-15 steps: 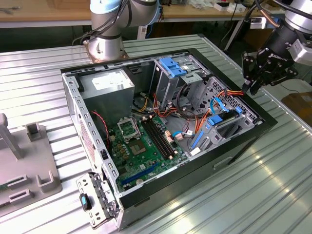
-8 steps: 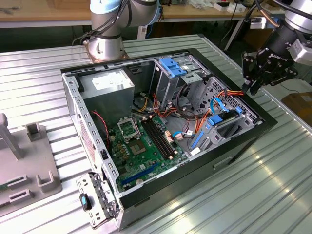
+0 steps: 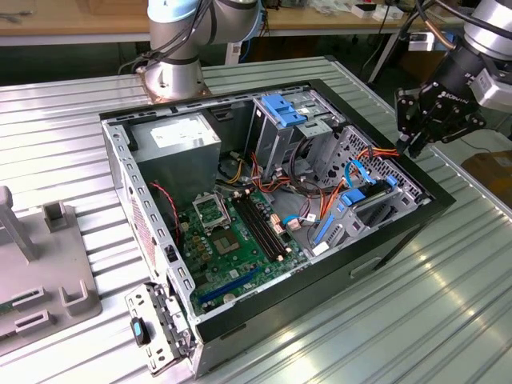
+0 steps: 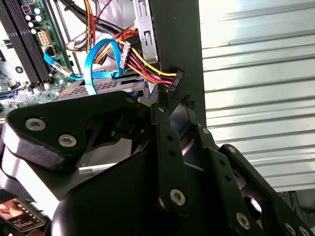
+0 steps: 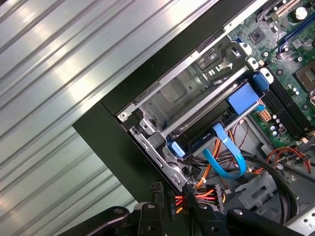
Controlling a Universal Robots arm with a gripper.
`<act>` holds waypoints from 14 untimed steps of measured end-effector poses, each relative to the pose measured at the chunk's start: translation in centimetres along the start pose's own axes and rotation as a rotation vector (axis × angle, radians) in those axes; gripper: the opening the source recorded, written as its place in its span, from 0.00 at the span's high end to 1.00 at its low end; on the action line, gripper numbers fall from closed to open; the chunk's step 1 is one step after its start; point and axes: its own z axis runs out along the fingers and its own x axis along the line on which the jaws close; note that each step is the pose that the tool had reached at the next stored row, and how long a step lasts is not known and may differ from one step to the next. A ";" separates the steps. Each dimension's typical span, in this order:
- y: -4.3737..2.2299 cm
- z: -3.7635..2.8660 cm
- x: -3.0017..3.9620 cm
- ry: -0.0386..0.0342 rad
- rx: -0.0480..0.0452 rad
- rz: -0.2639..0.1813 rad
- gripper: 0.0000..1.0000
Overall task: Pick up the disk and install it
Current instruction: 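Insert the first disk wire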
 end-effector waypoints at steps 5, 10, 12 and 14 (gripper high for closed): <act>-0.60 0.65 0.20 -0.0060 0.0069 -0.036 0.70; -1.03 0.70 0.29 -0.0059 0.0068 -0.040 0.70; -1.04 0.70 0.29 -0.0060 0.0069 -0.040 0.70; -1.04 0.70 0.29 -0.0060 0.0069 -0.040 0.70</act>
